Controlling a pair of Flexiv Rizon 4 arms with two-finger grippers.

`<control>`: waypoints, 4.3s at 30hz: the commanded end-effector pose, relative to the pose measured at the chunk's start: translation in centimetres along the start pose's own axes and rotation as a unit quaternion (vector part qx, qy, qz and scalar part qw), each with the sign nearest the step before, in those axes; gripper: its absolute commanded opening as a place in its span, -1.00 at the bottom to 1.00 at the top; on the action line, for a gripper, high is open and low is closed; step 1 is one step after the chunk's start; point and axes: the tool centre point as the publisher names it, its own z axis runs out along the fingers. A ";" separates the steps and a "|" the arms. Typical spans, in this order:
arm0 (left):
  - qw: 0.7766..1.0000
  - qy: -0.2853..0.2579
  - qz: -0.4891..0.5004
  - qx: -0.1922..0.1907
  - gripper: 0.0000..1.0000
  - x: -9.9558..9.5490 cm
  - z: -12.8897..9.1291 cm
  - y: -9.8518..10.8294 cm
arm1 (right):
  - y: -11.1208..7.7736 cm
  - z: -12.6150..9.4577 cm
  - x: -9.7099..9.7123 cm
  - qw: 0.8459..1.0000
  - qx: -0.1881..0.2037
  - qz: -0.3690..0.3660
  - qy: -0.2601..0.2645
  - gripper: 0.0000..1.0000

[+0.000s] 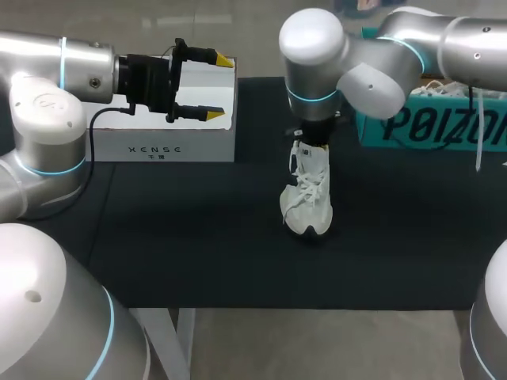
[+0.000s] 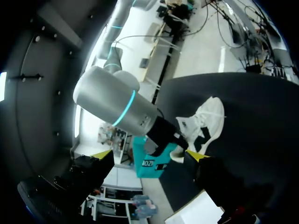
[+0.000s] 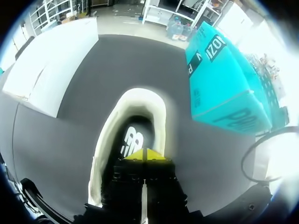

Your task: Take the shoe out of the shoebox, open the shoe tongue, remove and reinsert the insole, then place the shoe into the shoebox

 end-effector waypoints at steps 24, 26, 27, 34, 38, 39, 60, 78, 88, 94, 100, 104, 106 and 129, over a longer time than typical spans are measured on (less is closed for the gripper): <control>1.000 0.002 0.000 -0.001 1.00 0.0 -0.1 -0.1 | 0.1 3.1 1.3 0.999 0.008 0.008 0.051 -1.00; 1.000 0.002 0.000 -0.001 1.00 0.0 -0.1 -0.1 | 0.5 2.2 1.0 0.999 -0.002 0.006 0.051 -1.00; 1.000 0.002 0.000 -0.001 1.00 0.0 -0.1 -0.1 | 0.7 1.8 0.9 0.998 -0.005 0.009 0.055 -1.00; 1.000 0.002 0.000 -0.001 1.00 0.0 -0.1 -0.1 | 2.5 0.9 0.4 0.998 -0.020 0.008 0.054 -1.00; 1.000 0.002 0.000 -0.001 1.00 0.0 -0.1 -0.1 | 3.1 2.2 0.6 0.998 -0.022 0.007 0.050 -1.00; 1.000 0.002 0.000 -0.001 1.00 0.0 -0.1 -0.1 | 3.1 2.4 0.7 0.998 -0.024 0.005 0.051 -1.00; 1.000 0.002 0.000 -0.001 1.00 0.0 -0.1 -0.1 | 1.6 0.1 0.9 0.997 0.056 0.022 0.050 -1.00; 1.000 0.002 0.000 -0.001 1.00 0.0 -0.1 -0.1 | -0.9 -0.9 1.4 0.992 0.104 0.042 0.060 -1.00; 1.000 0.002 0.000 -0.001 1.00 0.0 -0.1 -0.1 | -1.5 -1.4 1.6 0.991 0.113 0.045 0.057 -0.05; 1.000 0.002 0.000 -0.001 1.00 0.0 -0.1 -0.1 | -1.7 -1.6 1.8 0.990 0.121 0.049 0.057 1.00; 1.000 0.002 0.000 -0.001 1.00 0.0 -0.1 -0.1 | -1.7 -1.9 1.9 0.990 0.121 0.050 0.056 1.00; 1.000 0.002 0.000 -0.001 1.00 0.0 -0.1 -0.1 | -1.8 -1.9 2.0 0.990 0.123 0.047 0.056 1.00; 1.000 0.002 0.000 -0.001 1.00 0.0 -0.1 -0.1 | -1.8 -1.8 2.2 0.990 0.124 0.044 0.056 1.00; 1.000 0.002 0.000 -0.001 1.00 0.0 -0.1 -0.1 | -3.0 -3.8 2.4 0.987 0.151 0.055 0.026 1.00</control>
